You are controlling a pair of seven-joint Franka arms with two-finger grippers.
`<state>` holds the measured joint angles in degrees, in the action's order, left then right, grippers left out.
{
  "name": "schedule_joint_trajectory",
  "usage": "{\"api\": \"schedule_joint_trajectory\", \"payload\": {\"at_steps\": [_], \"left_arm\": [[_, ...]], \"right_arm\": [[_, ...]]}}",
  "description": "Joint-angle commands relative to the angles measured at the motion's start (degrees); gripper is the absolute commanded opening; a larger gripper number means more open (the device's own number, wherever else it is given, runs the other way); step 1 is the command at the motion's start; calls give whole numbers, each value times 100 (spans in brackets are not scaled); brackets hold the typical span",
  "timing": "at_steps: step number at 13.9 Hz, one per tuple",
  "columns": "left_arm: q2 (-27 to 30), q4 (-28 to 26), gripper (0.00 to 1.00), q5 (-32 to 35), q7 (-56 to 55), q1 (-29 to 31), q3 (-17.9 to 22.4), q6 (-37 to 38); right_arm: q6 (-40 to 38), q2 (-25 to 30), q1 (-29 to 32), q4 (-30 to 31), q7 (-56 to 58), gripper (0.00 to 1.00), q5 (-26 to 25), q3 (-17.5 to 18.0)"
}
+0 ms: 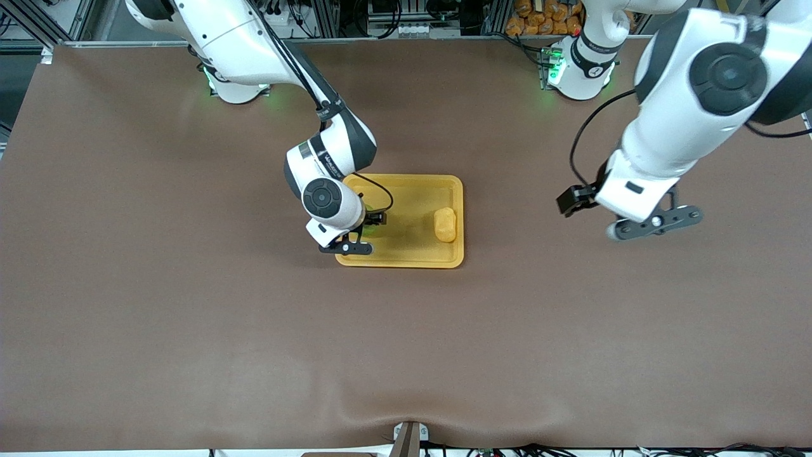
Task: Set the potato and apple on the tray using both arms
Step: 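Lower the apple onto the tray with the right gripper while the left withdraws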
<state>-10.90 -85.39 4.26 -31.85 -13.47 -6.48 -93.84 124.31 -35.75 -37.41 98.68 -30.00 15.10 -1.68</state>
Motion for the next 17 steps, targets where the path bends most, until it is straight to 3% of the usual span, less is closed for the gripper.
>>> {"api": "schedule_joint_trajectory", "payload": {"at_steps": [1,3,4,5,6,9,13,17], "left_arm": [[308,-127,100,-109,170,178,-28,243],[396,-128,100,-83,188,265,-11,314],[422,-127,100,-83,197,301,-19,323],[466,-119,100,-91,284,301,7,332],[501,-119,100,-92,346,327,24,332],[580,-119,100,-91,696,512,24,340],[677,-110,100,-109,1084,732,7,446],[888,-153,100,-127,1390,864,42,463]], "right_arm": [[32,42,-56,46,-32,25,99,-61],[58,-37,-65,37,-41,36,107,-61],[41,-37,-56,37,-41,55,107,-61],[23,-37,-48,37,-41,88,107,-61],[-3,-37,-56,28,-50,100,107,-61],[-213,42,-21,-191,-102,100,107,-69],[-1679,173,119,-1104,-137,100,90,-113],[-2410,429,575,-1746,-120,100,72,-113]]}}
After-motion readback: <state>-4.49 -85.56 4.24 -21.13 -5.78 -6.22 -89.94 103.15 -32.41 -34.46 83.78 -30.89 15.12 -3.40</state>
